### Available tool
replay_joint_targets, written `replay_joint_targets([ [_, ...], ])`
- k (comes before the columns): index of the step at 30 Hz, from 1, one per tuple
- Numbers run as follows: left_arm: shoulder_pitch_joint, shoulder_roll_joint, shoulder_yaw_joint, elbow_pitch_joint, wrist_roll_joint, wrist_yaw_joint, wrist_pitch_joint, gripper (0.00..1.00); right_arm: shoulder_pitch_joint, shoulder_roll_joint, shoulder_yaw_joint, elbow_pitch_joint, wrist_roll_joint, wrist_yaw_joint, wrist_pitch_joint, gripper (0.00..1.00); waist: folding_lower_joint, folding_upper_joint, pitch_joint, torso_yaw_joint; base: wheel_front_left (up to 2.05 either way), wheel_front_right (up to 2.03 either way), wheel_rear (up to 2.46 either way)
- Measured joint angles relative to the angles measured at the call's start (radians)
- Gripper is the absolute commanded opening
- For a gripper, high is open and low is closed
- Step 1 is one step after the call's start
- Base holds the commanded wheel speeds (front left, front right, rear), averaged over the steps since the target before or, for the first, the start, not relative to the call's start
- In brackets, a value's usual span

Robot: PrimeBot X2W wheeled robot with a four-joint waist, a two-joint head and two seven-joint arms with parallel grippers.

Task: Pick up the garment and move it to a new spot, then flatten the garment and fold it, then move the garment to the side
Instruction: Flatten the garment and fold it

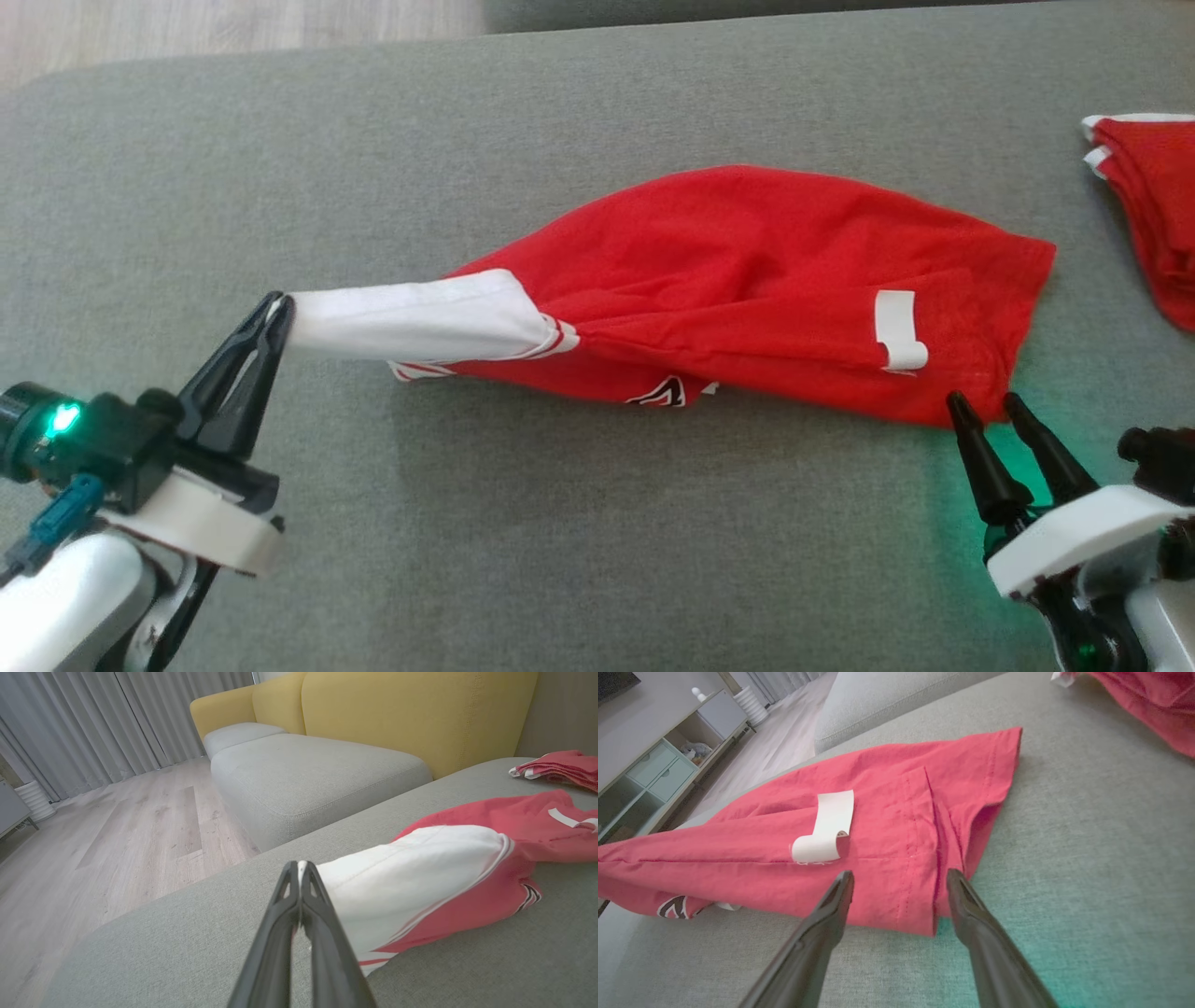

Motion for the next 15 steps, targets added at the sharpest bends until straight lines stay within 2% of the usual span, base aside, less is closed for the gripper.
replay_joint_targets([
  [5, -0.017, -0.018, -0.004, 0.004, 0.004, -0.002, 0.0, 0.0, -0.014, 0.003, -0.005, 0.016, 0.033, 0.0, 0.041, 1.0, 0.0, 0.0, 0.007, 0.016, 0.0, 0.0, 0.0],
  [13, -0.022, -0.028, -0.014, 0.016, 0.013, -0.009, 0.001, 0.0, -0.045, 0.002, -0.008, 0.06, 0.044, 0.0, 0.039, 1.0, 0.0, 0.0, 0.009, 0.03, 0.0, 0.0, 0.0],
  [14, -0.022, -0.028, -0.014, 0.017, 0.013, -0.009, 0.001, 0.0, -0.045, 0.002, -0.007, 0.065, 0.048, 0.0, 0.039, 0.93, 0.0, 0.0, 0.008, 0.03, 0.0, 0.0, 0.0],
  [15, -0.022, -0.029, -0.014, 0.018, 0.013, -0.009, 0.001, 0.0, -0.045, 0.002, -0.006, 0.069, 0.049, 0.0, 0.039, 0.72, 0.0, 0.0, 0.008, 0.031, 0.0, 0.0, 0.0],
])
